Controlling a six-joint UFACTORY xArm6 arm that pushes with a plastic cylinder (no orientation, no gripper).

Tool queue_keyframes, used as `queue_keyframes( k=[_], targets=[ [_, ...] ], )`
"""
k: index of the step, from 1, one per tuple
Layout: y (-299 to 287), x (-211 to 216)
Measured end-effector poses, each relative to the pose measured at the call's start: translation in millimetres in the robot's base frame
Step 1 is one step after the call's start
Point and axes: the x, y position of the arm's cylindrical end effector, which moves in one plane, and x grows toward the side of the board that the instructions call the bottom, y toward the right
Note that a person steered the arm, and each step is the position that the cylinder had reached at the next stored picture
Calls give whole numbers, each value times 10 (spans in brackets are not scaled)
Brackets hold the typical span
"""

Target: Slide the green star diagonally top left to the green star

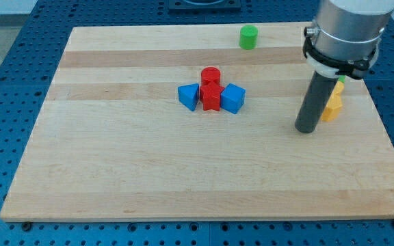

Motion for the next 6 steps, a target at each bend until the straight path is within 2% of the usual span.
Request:
queue_keyframes(
  k=[2, 5, 6],
  targets=[
    [-132, -303],
    [-213, -1128],
    [-439, -1412]
  ],
)
